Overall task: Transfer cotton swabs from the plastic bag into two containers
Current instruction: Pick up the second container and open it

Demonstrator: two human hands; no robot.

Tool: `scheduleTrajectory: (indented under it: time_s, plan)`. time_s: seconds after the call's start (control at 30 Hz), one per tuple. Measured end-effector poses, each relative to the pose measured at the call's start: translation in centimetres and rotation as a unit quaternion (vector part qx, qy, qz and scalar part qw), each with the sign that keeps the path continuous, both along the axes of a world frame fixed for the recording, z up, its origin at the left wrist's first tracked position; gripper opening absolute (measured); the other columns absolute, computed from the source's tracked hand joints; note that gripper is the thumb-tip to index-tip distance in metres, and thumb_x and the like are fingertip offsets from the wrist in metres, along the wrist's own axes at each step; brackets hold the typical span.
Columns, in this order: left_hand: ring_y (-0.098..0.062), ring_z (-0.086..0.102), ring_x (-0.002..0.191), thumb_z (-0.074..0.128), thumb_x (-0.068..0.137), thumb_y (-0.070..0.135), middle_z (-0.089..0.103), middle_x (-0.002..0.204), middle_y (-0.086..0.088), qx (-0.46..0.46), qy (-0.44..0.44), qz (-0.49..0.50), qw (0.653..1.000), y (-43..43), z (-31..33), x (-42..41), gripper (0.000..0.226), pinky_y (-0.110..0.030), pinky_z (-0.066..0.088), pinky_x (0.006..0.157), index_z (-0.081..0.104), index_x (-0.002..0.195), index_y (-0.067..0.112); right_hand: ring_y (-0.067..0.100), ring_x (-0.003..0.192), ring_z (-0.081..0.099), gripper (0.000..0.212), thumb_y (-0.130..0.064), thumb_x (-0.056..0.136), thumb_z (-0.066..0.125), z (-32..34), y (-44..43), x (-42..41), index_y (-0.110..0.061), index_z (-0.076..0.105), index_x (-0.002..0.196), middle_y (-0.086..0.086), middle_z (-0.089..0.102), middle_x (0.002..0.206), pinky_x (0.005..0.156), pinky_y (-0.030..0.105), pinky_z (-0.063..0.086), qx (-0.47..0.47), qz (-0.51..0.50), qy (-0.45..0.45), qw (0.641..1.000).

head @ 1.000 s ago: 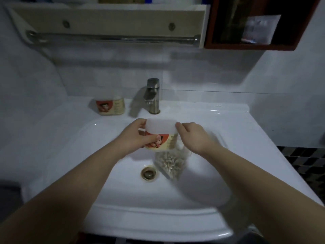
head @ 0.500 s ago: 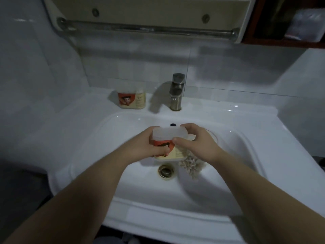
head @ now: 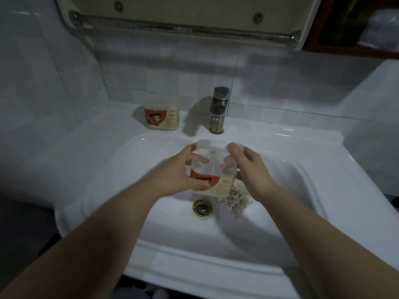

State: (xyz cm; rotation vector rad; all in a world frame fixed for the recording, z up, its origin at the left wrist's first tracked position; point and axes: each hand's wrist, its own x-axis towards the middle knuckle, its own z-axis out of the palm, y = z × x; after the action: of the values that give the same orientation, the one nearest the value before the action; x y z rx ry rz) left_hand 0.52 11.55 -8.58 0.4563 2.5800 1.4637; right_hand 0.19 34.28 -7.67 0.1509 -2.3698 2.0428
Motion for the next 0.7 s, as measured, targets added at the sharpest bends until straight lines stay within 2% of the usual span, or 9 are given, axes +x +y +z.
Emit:
scheduleTrajectory:
  time_s: [0.07, 0.13, 0.2, 0.27, 0.33, 0.4, 0.53, 0.6, 0.7]
  plan:
    - [0.003, 0.061, 0.118, 0.095, 0.051, 0.053, 0.062, 0.122, 0.035, -0.012, 0.007, -0.015, 1.000, 0.5, 0.0, 0.1, 0.121, -0.039, 0.058, 0.096, 0.021, 0.146, 0.066, 0.021, 0.091, 0.075, 0.075, -0.081, 0.079, 0.050, 0.0, 0.1, 0.0, -0.014, 0.073, 0.103, 0.007, 0.077, 0.094, 0.090, 0.048, 0.059, 0.017, -0.020, -0.012, 1.000]
    - [0.011, 0.057, 0.116, 0.093, 0.049, 0.055, 0.059, 0.120, 0.040, -0.021, 0.021, -0.029, 0.999, 0.8, -0.2, 0.2, 0.135, -0.024, 0.057, 0.089, 0.005, 0.151, 0.066, 0.018, 0.089, 0.075, 0.084, -0.088, 0.077, 0.040, -0.1, 0.1, -0.1, -0.014, 0.075, 0.098, 0.003, 0.077, 0.090, 0.092, 0.046, 0.059, 0.030, -0.048, -0.024, 0.998]
    - [0.016, 0.053, 0.115, 0.092, 0.051, 0.056, 0.056, 0.117, 0.044, -0.020, 0.037, -0.036, 0.998, 0.8, -0.3, 0.2, 0.142, -0.012, 0.053, 0.082, -0.007, 0.152, 0.064, 0.017, 0.090, 0.075, 0.084, -0.089, 0.077, 0.038, -0.3, 0.1, -0.3, -0.016, 0.076, 0.097, 0.000, 0.078, 0.091, 0.091, 0.046, 0.060, 0.019, -0.069, -0.037, 0.997]
    - [0.017, 0.051, 0.115, 0.096, 0.057, 0.049, 0.057, 0.116, 0.043, -0.019, 0.057, -0.036, 0.998, 0.7, -0.3, 0.2, 0.144, -0.006, 0.049, 0.082, -0.012, 0.152, 0.062, 0.019, 0.093, 0.075, 0.083, -0.090, 0.075, 0.036, -0.2, 0.1, -0.5, -0.019, 0.076, 0.096, -0.001, 0.078, 0.095, 0.094, 0.046, 0.058, 0.010, -0.084, -0.059, 0.995]
    - [0.016, 0.050, 0.116, 0.096, 0.062, 0.043, 0.055, 0.119, 0.038, -0.020, 0.075, -0.032, 0.996, 0.7, -0.4, 0.1, 0.142, -0.007, 0.049, 0.082, -0.012, 0.153, 0.061, 0.023, 0.097, 0.074, 0.077, -0.083, 0.083, 0.035, 0.0, 0.1, -0.6, -0.018, 0.075, 0.094, 0.002, 0.078, 0.099, 0.098, 0.050, 0.055, -0.002, -0.101, -0.079, 0.992]
    - [0.013, 0.052, 0.115, 0.096, 0.063, 0.043, 0.053, 0.123, 0.033, -0.018, 0.083, -0.028, 0.996, 0.6, -0.2, 0.2, 0.136, -0.008, 0.049, 0.083, -0.005, 0.152, 0.063, 0.026, 0.097, 0.074, 0.066, -0.068, 0.096, 0.036, 0.2, -0.2, -0.7, -0.014, 0.074, 0.091, 0.004, 0.079, 0.096, 0.097, 0.053, 0.055, -0.022, -0.101, -0.084, 0.991]
    - [0.016, 0.047, 0.115, 0.094, 0.065, 0.045, 0.052, 0.123, 0.032, -0.081, 0.092, -0.038, 0.992, 0.3, -0.2, 0.3, 0.092, -0.001, 0.040, 0.080, 0.040, 0.139, 0.053, 0.026, 0.094, 0.073, 0.063, -0.063, 0.100, 0.035, 0.1, -0.9, -0.5, -0.017, 0.076, 0.087, 0.003, 0.078, 0.090, 0.095, 0.051, 0.055, 0.024, -0.081, -0.080, 0.993]
    - [0.014, 0.050, 0.109, 0.094, 0.064, 0.045, 0.055, 0.119, 0.028, -0.101, 0.084, -0.024, 0.991, 0.0, -0.4, 0.1, 0.082, -0.005, 0.039, 0.078, 0.044, 0.130, 0.050, 0.024, 0.093, 0.073, 0.057, -0.062, 0.099, 0.037, -0.3, -1.4, -0.3, -0.021, 0.076, 0.092, -0.001, 0.078, 0.092, 0.089, 0.045, 0.057, 0.063, -0.049, -0.079, 0.994]
    - [0.005, 0.054, 0.099, 0.094, 0.063, 0.043, 0.053, 0.114, 0.025, -0.128, 0.046, 0.009, 0.991, -0.9, -0.9, -0.4, 0.082, -0.012, 0.040, 0.072, 0.044, 0.127, 0.047, 0.020, 0.095, 0.069, 0.044, -0.057, 0.098, 0.045, -1.3, -2.1, 0.1, -0.022, 0.070, 0.105, -0.003, 0.073, 0.100, 0.086, 0.037, 0.055, 0.136, 0.002, -0.086, 0.987]
